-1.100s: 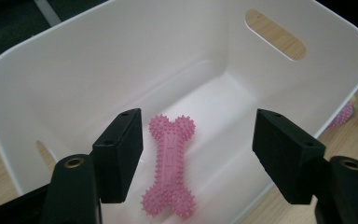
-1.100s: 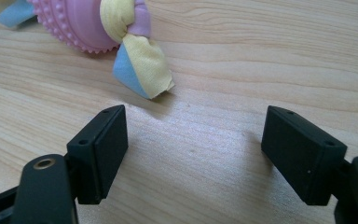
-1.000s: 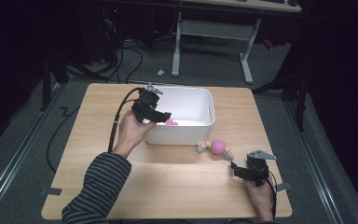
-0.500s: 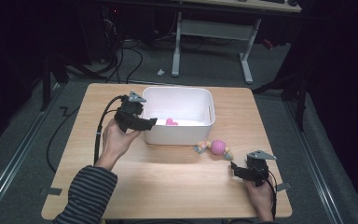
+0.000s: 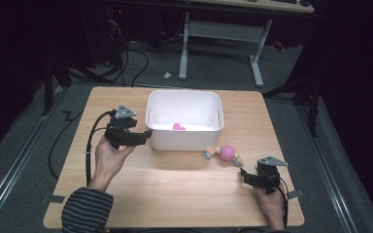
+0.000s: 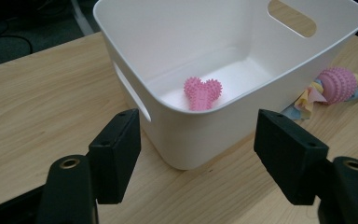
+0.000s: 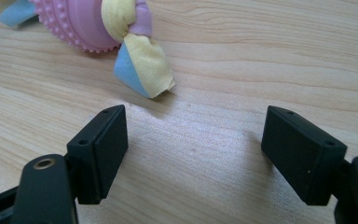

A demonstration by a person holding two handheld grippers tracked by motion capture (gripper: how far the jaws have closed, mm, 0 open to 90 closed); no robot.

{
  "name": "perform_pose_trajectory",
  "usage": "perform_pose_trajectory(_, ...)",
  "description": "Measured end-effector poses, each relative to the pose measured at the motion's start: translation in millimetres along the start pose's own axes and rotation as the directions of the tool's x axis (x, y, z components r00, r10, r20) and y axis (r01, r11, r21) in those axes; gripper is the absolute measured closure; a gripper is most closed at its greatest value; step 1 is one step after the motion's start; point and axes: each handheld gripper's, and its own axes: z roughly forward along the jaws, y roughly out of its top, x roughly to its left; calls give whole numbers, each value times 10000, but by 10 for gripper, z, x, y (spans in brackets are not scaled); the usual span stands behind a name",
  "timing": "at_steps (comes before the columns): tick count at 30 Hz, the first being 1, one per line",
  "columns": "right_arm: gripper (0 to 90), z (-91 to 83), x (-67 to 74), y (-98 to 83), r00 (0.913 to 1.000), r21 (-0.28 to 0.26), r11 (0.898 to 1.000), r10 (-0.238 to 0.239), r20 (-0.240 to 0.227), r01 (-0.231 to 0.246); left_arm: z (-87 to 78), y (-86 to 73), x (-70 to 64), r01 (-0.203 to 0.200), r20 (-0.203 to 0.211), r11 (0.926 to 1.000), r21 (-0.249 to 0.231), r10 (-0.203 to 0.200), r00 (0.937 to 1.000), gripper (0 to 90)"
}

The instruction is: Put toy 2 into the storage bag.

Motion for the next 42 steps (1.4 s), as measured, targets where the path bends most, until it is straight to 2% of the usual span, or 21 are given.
perform_pose_trajectory(9, 229, 0, 1, -1, 10000, -7, 10000, 6, 7, -6, -31, -173, -6, 20, -23, 10000, 31, -20, 10000, 317)
perform_pose_trajectory(20, 229, 0, 1, -1, 10000, -7, 10000, 6, 8, -6, -1, -418, 39, 585, 177, 9983, -15, -584, 9981, 317)
perform_pose_trajectory(28, 229, 0, 1, -1, 10000, -9, 10000, 3, 8, -3, 68, -583, 63, 1007, 346, 9949, 28, -1007, 9943, 316)
perform_pose_trajectory(35, 229, 0, 1, -1, 10000, -6, 10000, 3, 8, -3, 182, -711, 54, 1209, 499, 9919, 388, -1228, 9912, 320)
perform_pose_trajectory(42, 229, -1, 2, -2, 10000, -8, 10000, 3, 10, -3, 262, -813, 52, 1148, 443, 9913, 649, -1178, 9920, 314)
